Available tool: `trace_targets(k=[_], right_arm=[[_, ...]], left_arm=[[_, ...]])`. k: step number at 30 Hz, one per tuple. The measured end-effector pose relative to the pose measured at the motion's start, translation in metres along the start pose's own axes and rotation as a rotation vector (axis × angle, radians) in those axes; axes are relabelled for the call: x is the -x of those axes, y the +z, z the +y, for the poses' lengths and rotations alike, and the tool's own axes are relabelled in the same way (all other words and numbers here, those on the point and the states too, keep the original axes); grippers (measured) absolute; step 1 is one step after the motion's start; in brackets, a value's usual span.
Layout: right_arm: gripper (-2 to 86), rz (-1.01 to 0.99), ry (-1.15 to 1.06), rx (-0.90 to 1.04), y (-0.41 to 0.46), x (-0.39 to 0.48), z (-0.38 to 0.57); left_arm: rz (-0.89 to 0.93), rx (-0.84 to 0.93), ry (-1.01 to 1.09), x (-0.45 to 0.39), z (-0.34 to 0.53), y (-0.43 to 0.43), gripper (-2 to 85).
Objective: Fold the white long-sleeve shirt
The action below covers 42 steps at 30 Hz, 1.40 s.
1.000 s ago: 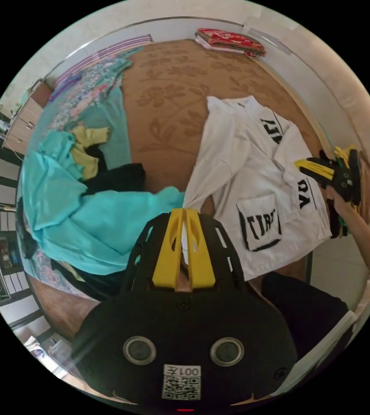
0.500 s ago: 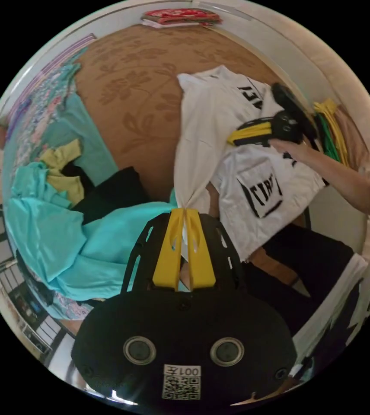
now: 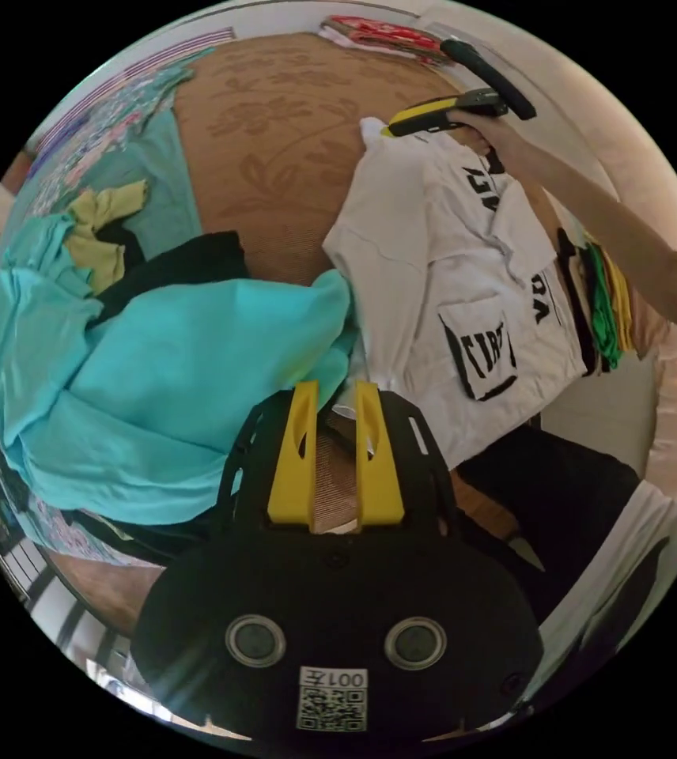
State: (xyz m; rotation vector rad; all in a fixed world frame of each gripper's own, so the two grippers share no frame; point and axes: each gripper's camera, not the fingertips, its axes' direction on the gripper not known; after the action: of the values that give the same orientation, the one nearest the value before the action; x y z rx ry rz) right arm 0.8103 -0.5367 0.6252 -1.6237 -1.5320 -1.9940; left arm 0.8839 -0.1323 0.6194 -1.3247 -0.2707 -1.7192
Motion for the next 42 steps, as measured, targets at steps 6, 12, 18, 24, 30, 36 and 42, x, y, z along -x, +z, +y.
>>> trace_targets(k=[6, 12, 18, 24, 30, 36, 42], right_arm=[[6.8, -0.077, 0.157, 0.062, 0.035, -0.042, -0.059], [1.8, 0.034, 0.256, -0.099, 0.010, -0.060, -0.086], [1.8, -0.050, 0.264, 0.008, 0.031, -0.090, -0.127], [2.8, 0.011, 0.127, -0.014, -0.017, -0.089, -0.138], [7.3, -0.468, -0.136, -0.099, -0.054, -0.041, -0.134], [8.8, -0.769, -0.529, -0.035, -0.043, 0.018, -0.159], [3.6, -0.815, -0.867, 0.207, -0.011, 0.066, -0.172]], left_arm=[[-0.078, -0.030, -0.094, -0.014, -0.002, 0.013, 7.7], [-0.150, -0.037, -0.079, -0.037, -0.011, 0.005, 8.2], [-0.078, 0.016, -0.030, -0.044, -0.030, 0.015, 7.9], [-0.017, 0.102, -0.074, -0.026, -0.052, 0.039, 1.8], [-0.114, 0.039, -0.016, -0.021, -0.049, 0.000, -0.9], [-0.362, -0.012, 0.216, -0.034, -0.045, -0.018, -1.0], [-0.209, -0.060, 0.199, -0.019, -0.044, -0.011, -0.7]])
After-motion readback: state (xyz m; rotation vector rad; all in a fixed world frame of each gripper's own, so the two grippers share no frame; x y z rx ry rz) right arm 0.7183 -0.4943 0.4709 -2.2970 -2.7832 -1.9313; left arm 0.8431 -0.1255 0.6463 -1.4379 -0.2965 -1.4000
